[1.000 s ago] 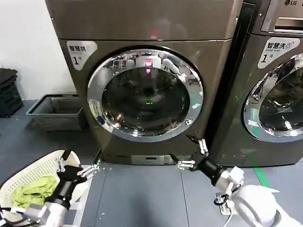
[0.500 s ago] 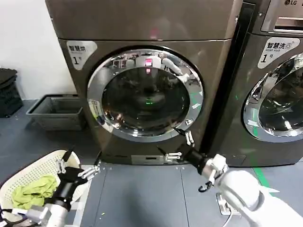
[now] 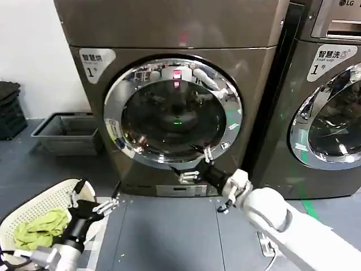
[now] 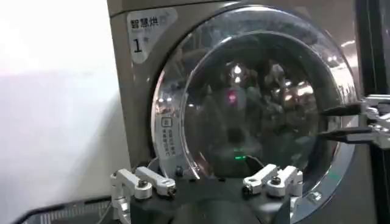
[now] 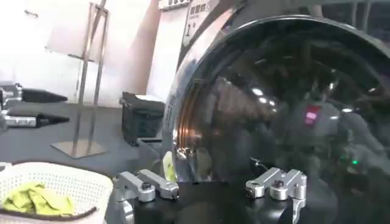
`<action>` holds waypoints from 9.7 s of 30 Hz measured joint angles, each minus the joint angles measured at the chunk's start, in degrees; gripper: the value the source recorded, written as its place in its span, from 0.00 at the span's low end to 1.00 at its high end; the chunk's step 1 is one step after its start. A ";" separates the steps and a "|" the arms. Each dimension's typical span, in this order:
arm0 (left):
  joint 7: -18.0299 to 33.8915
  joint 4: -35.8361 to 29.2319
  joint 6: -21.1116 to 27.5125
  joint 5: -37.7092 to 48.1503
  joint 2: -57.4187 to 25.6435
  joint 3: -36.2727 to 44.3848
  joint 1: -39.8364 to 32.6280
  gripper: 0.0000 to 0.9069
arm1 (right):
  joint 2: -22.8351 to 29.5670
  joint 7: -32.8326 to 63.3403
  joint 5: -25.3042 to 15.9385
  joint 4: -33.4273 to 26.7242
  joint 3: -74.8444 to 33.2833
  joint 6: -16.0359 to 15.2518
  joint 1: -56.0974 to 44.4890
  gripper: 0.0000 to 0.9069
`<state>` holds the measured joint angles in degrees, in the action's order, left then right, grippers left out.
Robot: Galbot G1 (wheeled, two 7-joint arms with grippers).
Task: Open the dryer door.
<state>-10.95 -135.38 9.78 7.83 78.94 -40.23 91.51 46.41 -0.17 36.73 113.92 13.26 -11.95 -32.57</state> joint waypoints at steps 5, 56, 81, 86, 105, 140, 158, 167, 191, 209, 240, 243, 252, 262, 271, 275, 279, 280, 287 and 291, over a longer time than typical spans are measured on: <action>0.00 -0.04 0.00 0.02 0.18 -0.20 -0.12 1.00 | 1.80 0.62 0.03 -2.00 3.47 -0.19 3.76 1.00; -0.04 -2.06 -0.56 -0.30 1.50 -0.07 1.28 1.00 | 16.17 8.60 5.30 -19.12 18.22 -1.70 20.13 1.00; -0.05 -2.75 -0.72 0.04 1.66 -0.29 1.46 1.00 | 24.70 10.37 4.39 -27.87 22.09 -2.15 25.49 1.00; -0.05 -2.77 -0.76 0.04 1.77 -0.23 1.46 1.00 | 26.69 10.35 4.08 -30.18 22.45 -2.14 26.06 1.00; -0.04 -3.50 -0.80 0.10 1.91 -0.26 1.83 1.00 | 30.45 11.10 3.91 -36.13 22.93 -2.01 27.40 1.00; -0.04 -3.96 -0.79 0.26 1.82 -0.38 1.93 1.00 | 33.49 10.29 3.40 -39.99 23.39 -2.08 28.30 1.00; -0.04 -3.98 -0.78 0.39 1.75 -0.46 1.90 1.00 | 33.33 5.21 3.48 -40.05 23.88 -1.83 28.77 1.00; -0.07 -3.98 -0.83 0.41 1.70 -0.46 1.98 1.00 | 31.26 -0.76 3.53 -37.42 24.84 0.32 28.48 1.00; -0.39 -3.42 -1.37 3.26 1.00 -2.47 2.35 1.00 | 23.80 -10.03 3.83 -26.12 26.77 4.69 24.90 1.00; -6.85 1.33 -3.29 15.38 -3.10 -17.80 0.86 1.00 | 14.14 -15.68 3.91 -14.86 27.37 8.11 22.90 1.00; -17.77 15.54 -4.98 18.02 -15.93 -19.50 -9.46 1.00 | -1.96 -28.54 1.84 0.02 26.39 17.23 18.87 1.00; -17.73 16.37 -5.01 17.81 -17.35 -17.41 -10.69 1.00 | -3.79 -30.39 1.60 0.97 25.58 18.43 17.92 1.00; -17.42 17.16 -4.67 17.30 -19.61 -10.42 -13.75 1.00 | -9.63 -37.84 1.56 3.12 22.45 23.13 13.94 1.00; -16.98 16.73 -3.81 15.49 -20.29 -1.89 -17.62 1.00 | -15.15 -46.73 1.77 4.37 14.72 26.48 6.66 1.00; -17.05 17.51 -3.93 14.99 -20.67 3.26 -20.08 1.00 | -18.75 -54.33 2.08 4.89 2.90 29.11 -4.29 1.00; -17.22 17.65 -4.11 14.75 -21.09 5.42 -20.97 1.00 | -20.01 -56.79 2.15 5.14 -3.89 30.17 -10.83 1.00; -17.33 17.66 -4.21 14.66 -21.45 7.28 -21.66 1.00 | -21.18 -58.34 2.17 5.16 -11.10 31.15 -17.46 1.00; -17.36 17.62 -4.22 14.67 -21.54 7.68 -21.79 1.00 | -21.47 -58.59 2.17 5.16 -12.91 31.42 -19.11 1.00; -17.80 16.80 -4.53 14.45 -22.42 10.28 -22.28 1.00 | -21.97 -59.72 2.12 4.79 -25.12 32.67 -30.45 1.00; -17.97 16.21 -4.67 14.36 -22.65 11.52 -22.55 1.00 | -21.87 -59.66 2.53 4.49 -32.81 33.43 -36.93 1.00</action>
<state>-28.92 -119.17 5.11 22.20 56.29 -28.71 68.96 24.54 -59.83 39.27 118.41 -19.55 21.49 -69.50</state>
